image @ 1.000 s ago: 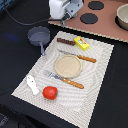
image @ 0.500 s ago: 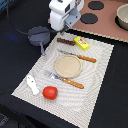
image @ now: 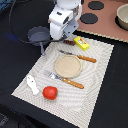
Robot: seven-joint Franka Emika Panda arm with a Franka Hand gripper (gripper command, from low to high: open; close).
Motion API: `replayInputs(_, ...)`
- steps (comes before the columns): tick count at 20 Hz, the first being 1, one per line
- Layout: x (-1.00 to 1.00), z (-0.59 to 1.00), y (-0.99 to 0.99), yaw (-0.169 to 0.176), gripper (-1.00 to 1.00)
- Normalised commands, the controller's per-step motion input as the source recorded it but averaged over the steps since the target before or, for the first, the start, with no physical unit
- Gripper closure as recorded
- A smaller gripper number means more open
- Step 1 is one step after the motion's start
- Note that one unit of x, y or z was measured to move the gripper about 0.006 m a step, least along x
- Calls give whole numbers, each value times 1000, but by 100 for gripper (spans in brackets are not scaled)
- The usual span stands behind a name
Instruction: Interact with the objects in diverse but meaningful ways.
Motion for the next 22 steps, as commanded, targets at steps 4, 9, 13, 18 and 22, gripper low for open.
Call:
replayInputs(4, 0, -515, -109, 14, 100)
replayInputs(9, 0, -467, -111, 10, 100)
replayInputs(13, 0, -453, -104, 7, 100)
replayInputs(18, 54, -267, -52, 13, 100)
replayInputs(22, 194, 814, 456, 20, 100)
